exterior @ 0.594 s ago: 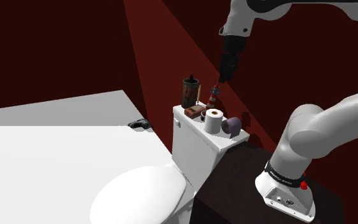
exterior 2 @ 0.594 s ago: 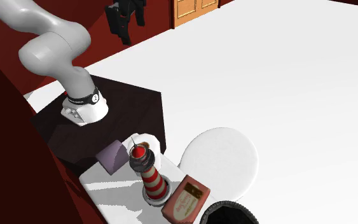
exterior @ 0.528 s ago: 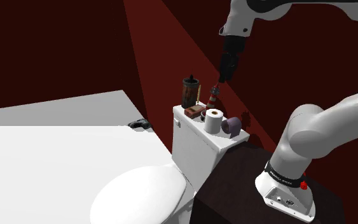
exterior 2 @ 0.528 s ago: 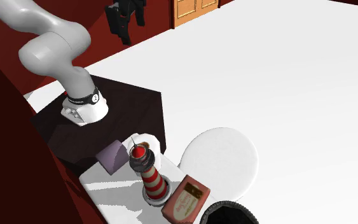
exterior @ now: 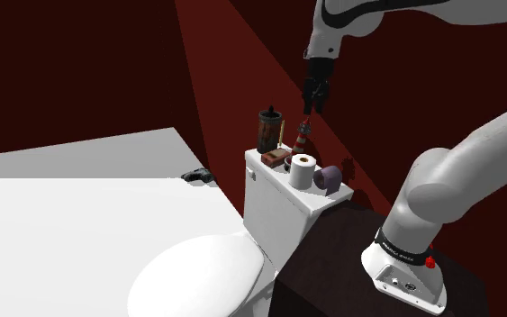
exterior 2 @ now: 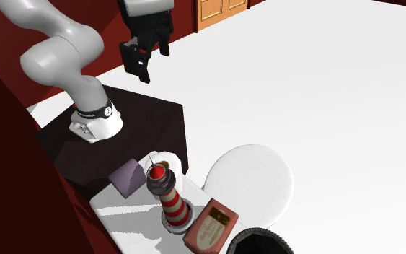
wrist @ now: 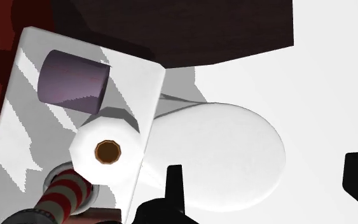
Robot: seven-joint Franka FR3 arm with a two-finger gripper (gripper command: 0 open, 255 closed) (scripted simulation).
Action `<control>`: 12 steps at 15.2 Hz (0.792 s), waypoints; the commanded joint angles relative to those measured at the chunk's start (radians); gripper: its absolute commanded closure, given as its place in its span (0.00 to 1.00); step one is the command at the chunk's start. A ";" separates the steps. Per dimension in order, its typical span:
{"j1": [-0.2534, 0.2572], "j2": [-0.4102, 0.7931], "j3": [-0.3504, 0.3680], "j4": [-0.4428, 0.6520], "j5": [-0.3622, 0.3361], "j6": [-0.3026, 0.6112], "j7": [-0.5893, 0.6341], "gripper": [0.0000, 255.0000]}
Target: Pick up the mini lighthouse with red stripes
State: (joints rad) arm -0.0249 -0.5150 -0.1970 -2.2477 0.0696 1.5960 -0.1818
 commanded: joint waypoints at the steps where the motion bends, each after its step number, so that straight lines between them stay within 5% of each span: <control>1: -0.010 0.073 -0.032 0.047 -0.004 -0.004 -0.023 0.00; 12: -0.087 0.513 -0.197 0.365 0.036 -0.058 -0.184 0.00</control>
State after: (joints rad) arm -0.1012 -0.0468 -0.3792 -1.9142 0.0986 1.5425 -0.3457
